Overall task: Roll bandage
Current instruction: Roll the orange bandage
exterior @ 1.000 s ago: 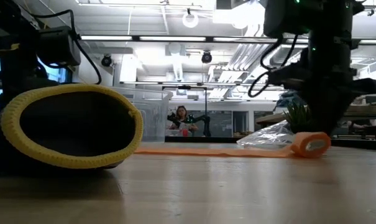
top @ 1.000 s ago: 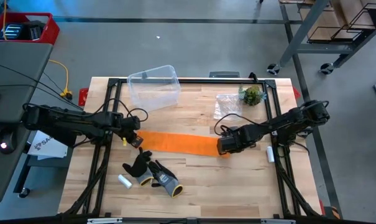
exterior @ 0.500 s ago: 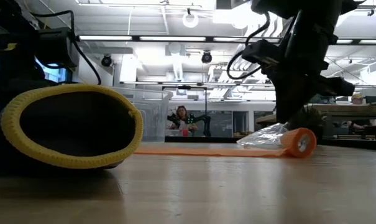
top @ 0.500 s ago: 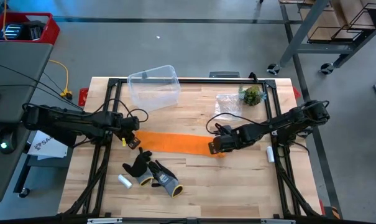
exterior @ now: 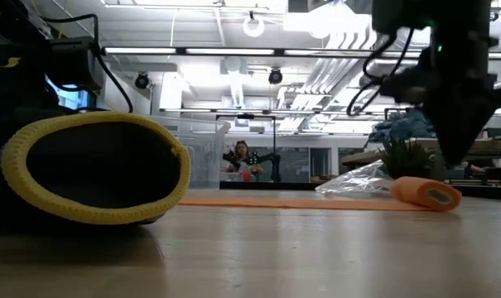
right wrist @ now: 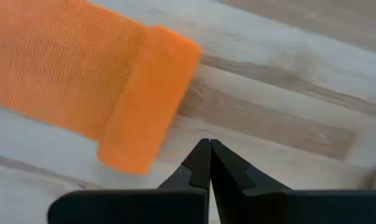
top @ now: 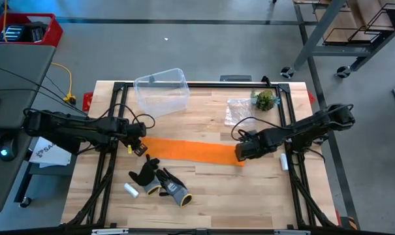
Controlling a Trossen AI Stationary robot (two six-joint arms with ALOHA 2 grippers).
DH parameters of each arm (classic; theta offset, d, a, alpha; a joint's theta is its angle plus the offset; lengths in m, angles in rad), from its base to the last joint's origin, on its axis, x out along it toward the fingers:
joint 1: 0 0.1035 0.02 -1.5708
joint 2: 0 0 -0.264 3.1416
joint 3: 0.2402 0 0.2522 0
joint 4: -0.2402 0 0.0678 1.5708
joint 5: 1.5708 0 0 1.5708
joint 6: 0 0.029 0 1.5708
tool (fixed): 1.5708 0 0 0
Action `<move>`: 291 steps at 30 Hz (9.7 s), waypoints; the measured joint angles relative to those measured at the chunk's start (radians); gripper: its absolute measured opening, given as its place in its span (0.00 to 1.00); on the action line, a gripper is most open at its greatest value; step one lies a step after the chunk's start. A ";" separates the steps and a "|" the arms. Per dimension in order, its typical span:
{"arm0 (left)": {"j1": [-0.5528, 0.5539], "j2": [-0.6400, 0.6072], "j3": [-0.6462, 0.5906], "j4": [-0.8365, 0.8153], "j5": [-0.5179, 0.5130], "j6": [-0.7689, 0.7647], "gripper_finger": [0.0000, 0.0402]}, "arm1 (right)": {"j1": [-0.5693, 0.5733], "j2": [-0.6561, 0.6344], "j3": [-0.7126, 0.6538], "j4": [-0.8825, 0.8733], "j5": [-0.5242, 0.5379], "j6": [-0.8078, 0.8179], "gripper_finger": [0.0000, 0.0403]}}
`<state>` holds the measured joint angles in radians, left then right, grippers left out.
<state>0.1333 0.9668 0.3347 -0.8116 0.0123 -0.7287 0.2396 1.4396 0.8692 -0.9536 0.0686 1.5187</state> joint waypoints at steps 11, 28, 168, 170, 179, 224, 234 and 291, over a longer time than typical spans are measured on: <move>0.000 -0.002 0.000 -0.002 -0.012 -0.001 0.00 | -0.091 0.001 -0.184 0.145 0.032 0.051 0.00; 0.000 -0.003 0.000 0.000 -0.014 -0.003 0.00 | -0.150 0.001 -0.136 0.345 0.084 -0.006 0.00; -0.032 -0.006 0.017 -0.056 0.027 -0.132 0.00 | -0.142 0.166 -0.126 0.611 0.024 0.076 0.00; -0.032 -0.006 0.017 -0.056 0.025 -0.132 0.00 | -0.142 0.180 -0.126 0.655 0.028 0.076 0.00; -0.032 -0.006 0.017 -0.055 0.023 -0.132 0.00 | -0.142 0.176 -0.060 0.669 0.059 0.071 0.00; -0.031 -0.006 0.017 -0.060 0.027 -0.085 0.00 | -0.030 0.399 0.135 0.617 -0.028 0.101 0.00; -0.031 -0.006 0.017 -0.058 0.028 -0.079 0.00 | -0.071 0.402 0.279 0.637 0.029 -0.043 0.00; -0.031 -0.005 0.016 -0.056 -0.262 -0.212 0.00 | -0.267 0.373 0.247 0.596 -0.103 -0.232 0.00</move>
<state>0.1024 0.9619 0.3504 -0.8680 -0.2497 -0.9405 -0.0276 1.8122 1.1161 -0.3578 -0.0344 1.2862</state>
